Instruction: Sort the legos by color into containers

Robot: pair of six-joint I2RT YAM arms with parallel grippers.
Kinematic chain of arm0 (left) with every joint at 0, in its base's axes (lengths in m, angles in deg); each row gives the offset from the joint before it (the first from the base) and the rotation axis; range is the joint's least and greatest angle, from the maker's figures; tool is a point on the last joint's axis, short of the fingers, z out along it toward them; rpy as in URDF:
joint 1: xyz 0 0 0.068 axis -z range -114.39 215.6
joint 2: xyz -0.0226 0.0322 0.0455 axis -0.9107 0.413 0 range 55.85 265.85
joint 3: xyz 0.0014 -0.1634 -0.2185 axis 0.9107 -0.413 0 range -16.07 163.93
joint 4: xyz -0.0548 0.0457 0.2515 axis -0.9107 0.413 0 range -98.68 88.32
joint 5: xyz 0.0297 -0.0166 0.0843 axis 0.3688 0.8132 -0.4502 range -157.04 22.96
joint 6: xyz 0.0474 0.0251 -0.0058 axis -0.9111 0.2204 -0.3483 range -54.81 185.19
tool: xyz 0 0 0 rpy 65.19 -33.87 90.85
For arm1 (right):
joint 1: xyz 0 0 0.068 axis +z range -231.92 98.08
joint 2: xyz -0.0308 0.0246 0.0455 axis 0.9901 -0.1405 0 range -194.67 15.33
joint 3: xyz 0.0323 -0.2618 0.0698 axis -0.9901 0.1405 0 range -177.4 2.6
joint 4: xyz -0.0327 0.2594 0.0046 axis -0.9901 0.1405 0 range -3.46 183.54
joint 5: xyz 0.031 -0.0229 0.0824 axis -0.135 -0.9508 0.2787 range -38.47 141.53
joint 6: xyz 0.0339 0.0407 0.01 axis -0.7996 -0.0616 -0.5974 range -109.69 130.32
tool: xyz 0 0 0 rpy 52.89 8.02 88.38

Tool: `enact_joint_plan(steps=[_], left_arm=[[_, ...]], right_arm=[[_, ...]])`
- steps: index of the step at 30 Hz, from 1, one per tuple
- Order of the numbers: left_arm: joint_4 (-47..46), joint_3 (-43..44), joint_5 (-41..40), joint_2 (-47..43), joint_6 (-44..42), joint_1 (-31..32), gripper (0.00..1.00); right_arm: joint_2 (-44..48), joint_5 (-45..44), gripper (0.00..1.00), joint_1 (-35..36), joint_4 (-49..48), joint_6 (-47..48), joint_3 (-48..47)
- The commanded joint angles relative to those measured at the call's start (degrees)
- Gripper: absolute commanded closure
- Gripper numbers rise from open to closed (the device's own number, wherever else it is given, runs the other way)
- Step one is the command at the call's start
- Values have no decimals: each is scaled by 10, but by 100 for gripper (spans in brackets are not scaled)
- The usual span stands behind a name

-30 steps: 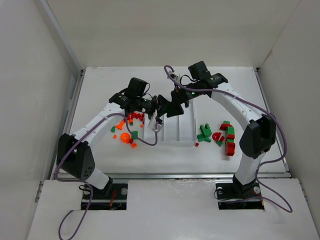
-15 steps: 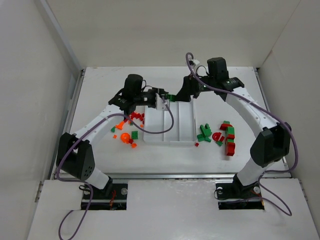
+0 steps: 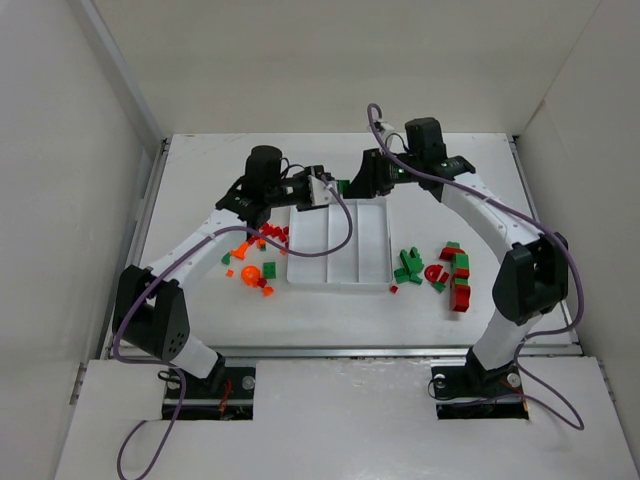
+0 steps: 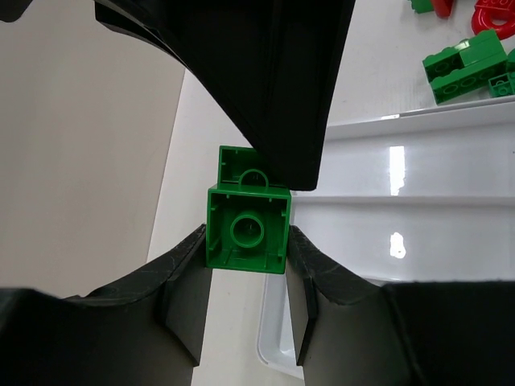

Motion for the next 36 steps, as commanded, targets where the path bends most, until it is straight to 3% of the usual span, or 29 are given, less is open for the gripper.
enact_joint_plan(steps=[1, 26, 28, 29, 31, 34, 36], left_arm=[[-14, -3, 27, -34, -1, 2, 100], [42, -3, 16, -28, -91, 2, 100], [42, -3, 16, -28, -91, 2, 100], [42, -3, 16, -28, -91, 2, 100], [29, -3, 16, -28, -91, 2, 100], [23, -3, 16, -28, -85, 2, 100], [23, -3, 16, -28, -80, 7, 100]], right_arm=[[-1, 24, 53, 4, -53, -16, -18], [-24, 63, 57, -1, -85, -46, -31], [-24, 63, 63, -1, -85, -51, -31], [-24, 63, 72, -1, -85, -52, -31], [-29, 63, 79, -1, -85, -52, -31], [-29, 63, 97, -1, -85, -57, -31], [-29, 58, 100, -1, -85, -57, -31]])
